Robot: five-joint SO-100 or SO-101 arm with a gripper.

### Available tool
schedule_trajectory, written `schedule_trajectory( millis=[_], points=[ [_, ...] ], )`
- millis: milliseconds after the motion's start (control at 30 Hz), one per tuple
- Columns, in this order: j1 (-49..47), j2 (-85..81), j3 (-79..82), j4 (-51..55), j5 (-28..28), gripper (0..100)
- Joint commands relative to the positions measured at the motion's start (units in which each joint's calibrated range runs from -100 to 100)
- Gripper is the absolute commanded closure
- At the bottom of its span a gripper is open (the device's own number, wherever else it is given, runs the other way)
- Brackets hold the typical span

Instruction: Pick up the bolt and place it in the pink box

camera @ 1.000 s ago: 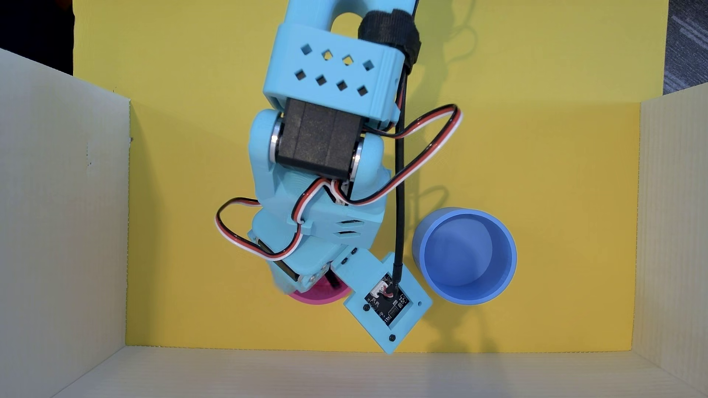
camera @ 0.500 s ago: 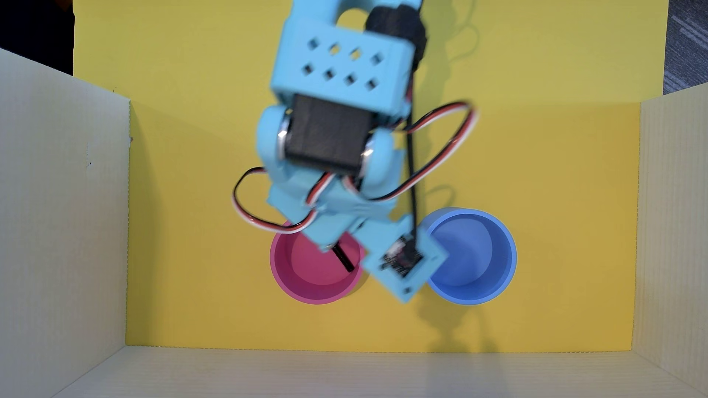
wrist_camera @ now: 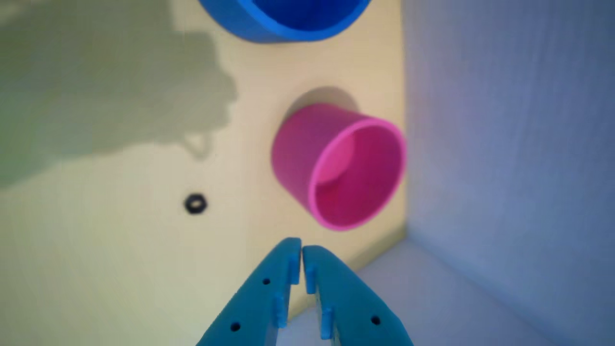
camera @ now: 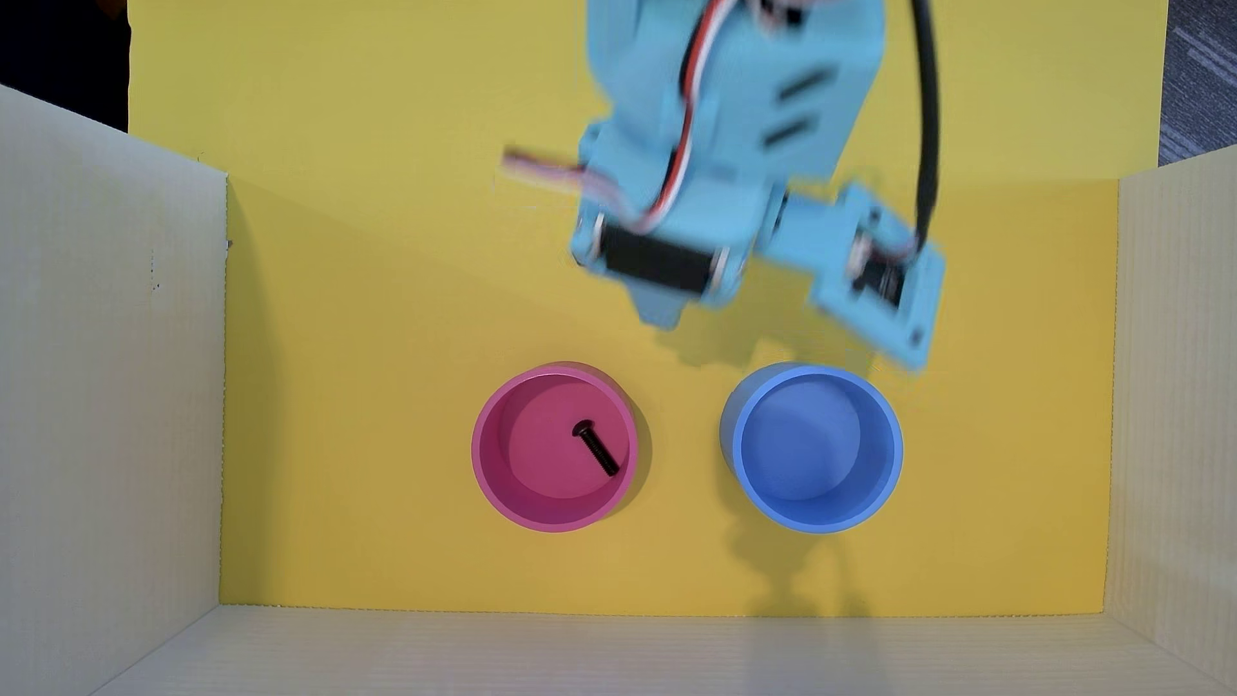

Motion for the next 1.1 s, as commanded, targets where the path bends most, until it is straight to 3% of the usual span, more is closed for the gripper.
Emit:
schedule_trajectory(
  millis=[0, 233, 433, 600, 733, 1067],
  points=[
    [0.3, -12.7, 16.5, -11.8, 1.8, 99],
    [0.5, -33.1, 44.4, -33.0, 3.6, 99],
    [0.0, -50.7, 62.6, -42.3, 3.1, 99],
    [-1.0, -63.5, 72.8, -41.6, 3.0, 99],
    [-3.8, -71.9, 76.8, -32.8, 2.0, 99],
    [-7.4, -71.2, 76.7, -15.9, -3.0, 99]
  ],
)
